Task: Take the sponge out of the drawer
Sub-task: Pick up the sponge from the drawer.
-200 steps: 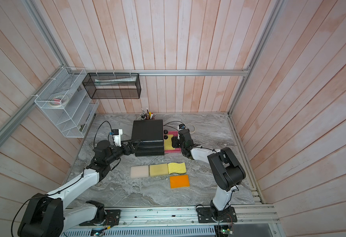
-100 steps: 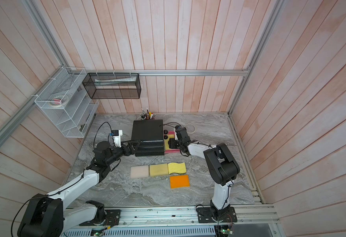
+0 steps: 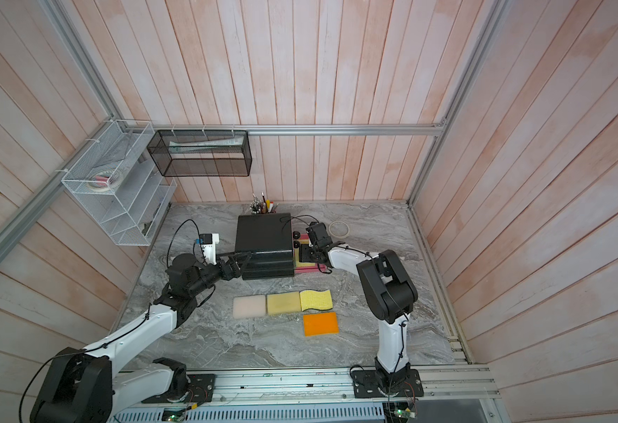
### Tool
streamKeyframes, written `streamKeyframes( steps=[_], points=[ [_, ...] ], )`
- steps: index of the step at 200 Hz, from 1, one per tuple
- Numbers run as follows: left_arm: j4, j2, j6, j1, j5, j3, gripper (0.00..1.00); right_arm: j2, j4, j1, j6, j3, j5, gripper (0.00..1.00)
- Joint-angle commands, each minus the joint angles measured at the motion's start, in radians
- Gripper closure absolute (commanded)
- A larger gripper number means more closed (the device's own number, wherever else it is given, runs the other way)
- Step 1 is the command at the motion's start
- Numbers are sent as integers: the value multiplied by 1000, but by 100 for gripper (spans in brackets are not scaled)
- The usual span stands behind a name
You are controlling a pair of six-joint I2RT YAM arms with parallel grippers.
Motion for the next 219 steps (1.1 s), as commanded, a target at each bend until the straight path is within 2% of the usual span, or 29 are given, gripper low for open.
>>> streamKeyframes(
  steps=[1,43,58,71,92,103,112,129,219],
  points=[
    [22,-18,9,-7,29,-18,0,29,-94,-9,14,-3,63,35],
    [33,-21,5,-7,33,-22,0,80,-117,-7,13,49,34,34],
    [32,-23,6,-7,32,-23,0,79,-92,-6,20,38,16,39],
    [34,-21,6,-7,32,-24,0,69,-61,-7,25,22,-7,52],
    [36,-17,3,-7,34,-21,0,50,-37,-6,34,15,-18,81],
    [37,-18,3,-7,34,-23,0,40,-34,-6,36,14,-8,92],
    [37,-20,3,-7,34,-24,0,31,-29,-6,38,12,2,97],
    [35,-27,2,-7,31,-23,0,5,-24,-6,42,2,28,100],
    [3,-77,9,-7,24,-15,0,-300,43,-18,69,-170,230,100]
  ],
)
